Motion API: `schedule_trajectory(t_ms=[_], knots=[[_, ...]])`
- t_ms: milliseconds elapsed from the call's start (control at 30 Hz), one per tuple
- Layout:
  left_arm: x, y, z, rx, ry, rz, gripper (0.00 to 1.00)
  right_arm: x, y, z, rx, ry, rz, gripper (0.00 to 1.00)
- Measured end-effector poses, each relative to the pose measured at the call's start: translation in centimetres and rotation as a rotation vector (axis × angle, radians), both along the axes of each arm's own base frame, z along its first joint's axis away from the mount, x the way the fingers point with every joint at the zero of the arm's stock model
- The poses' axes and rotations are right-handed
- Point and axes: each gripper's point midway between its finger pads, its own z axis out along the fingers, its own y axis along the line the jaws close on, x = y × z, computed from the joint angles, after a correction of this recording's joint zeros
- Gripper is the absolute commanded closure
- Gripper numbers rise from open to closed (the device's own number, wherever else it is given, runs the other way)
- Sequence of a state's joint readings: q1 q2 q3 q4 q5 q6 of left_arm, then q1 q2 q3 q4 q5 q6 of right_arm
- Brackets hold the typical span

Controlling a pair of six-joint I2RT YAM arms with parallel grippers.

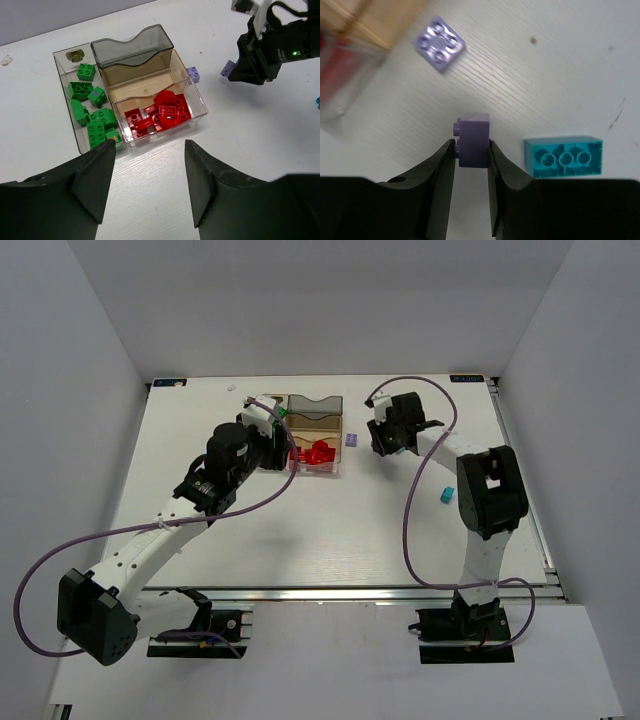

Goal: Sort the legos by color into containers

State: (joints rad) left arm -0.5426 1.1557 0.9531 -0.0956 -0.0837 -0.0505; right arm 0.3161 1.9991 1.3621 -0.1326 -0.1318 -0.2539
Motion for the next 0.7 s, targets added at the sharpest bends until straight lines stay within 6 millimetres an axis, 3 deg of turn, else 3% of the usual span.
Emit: schedule_trajectory(t_ms=[100,233,367,500,700], knots=[[0.0,0.1,-0.2,0.002,0.001,0.003,0.32,-0.4,2.4,3.4,0.018,-0.080,0.104,1.00],[0.0,0.2,-0.5,0.008,0.004,0.011,0.32,-0.2,7.4,8.8,0.061,-0.214,0.247,1.00],[0.1,0.4,-0.5,0.011,0.001,0.020,0.32,0.5,11.9,12.2,0.098,-0.299,0.336,0.99],[0.2,0.6,-0.5,0.019,-0.002,0.032,0.32,2.2,14.3,12.2,0.110,-0.318,0.357,0.89],[0.3,0.8,-0.4,0.021,-0.008,0.044,0.32,3.9,14.9,7.3,0.070,-0.247,0.337,0.64]])
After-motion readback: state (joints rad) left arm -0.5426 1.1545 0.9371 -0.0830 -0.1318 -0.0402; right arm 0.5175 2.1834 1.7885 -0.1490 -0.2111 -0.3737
